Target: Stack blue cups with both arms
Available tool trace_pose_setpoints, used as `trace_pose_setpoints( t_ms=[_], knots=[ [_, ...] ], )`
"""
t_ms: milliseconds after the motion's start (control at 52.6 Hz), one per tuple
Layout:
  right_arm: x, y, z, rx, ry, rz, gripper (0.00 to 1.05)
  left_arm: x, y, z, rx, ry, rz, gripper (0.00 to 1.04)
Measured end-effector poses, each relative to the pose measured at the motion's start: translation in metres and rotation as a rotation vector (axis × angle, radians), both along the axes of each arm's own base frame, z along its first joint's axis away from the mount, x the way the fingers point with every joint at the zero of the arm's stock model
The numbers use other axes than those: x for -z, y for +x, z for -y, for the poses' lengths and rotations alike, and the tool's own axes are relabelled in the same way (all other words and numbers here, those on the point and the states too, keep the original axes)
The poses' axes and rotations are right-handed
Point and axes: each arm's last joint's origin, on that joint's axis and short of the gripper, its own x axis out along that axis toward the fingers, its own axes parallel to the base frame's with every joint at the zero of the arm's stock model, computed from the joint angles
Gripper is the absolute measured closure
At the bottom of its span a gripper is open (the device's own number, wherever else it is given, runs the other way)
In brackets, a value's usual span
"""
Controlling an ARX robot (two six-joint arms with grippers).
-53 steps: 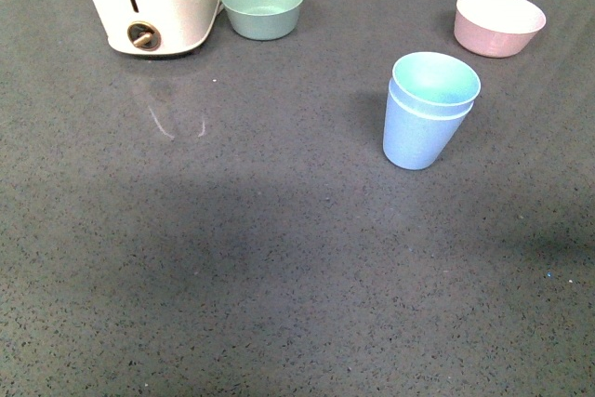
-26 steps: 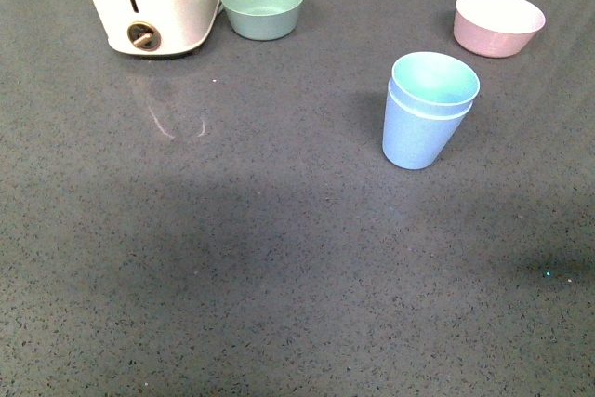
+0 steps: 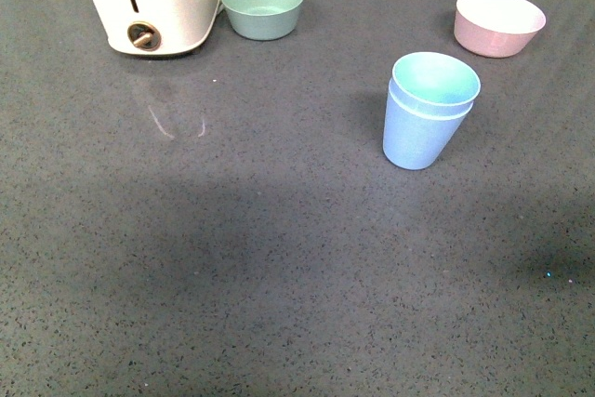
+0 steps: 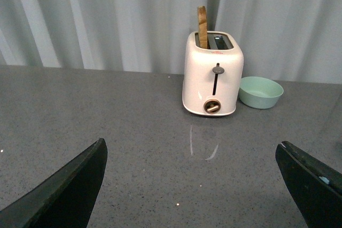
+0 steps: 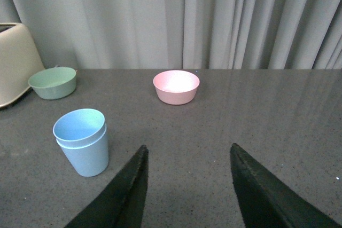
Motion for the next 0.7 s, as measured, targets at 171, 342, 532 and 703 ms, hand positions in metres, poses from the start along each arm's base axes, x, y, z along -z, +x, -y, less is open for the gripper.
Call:
trace_pose_setpoints(
  t_ms=[171, 342, 532, 703],
  knots=[
    [0.0000, 0.0000, 0.0000, 0.000, 0.000, 0.000, 0.21, 0.0000, 0.0000, 0.0000, 0.000, 0.000, 0.000, 0.09],
    [0.0000, 0.0000, 0.0000, 0.000, 0.001, 0.000, 0.09, 0.0000, 0.0000, 0.0000, 0.000, 0.000, 0.000, 0.09],
    [0.0000, 0.0000, 0.0000, 0.000, 0.001, 0.000, 0.09, 0.0000, 0.0000, 0.0000, 0.000, 0.000, 0.000, 0.09],
    [0.0000, 0.0000, 0.0000, 0.000, 0.001, 0.000, 0.09, 0.0000, 0.0000, 0.0000, 0.000, 0.000, 0.000, 0.09]
  ],
)
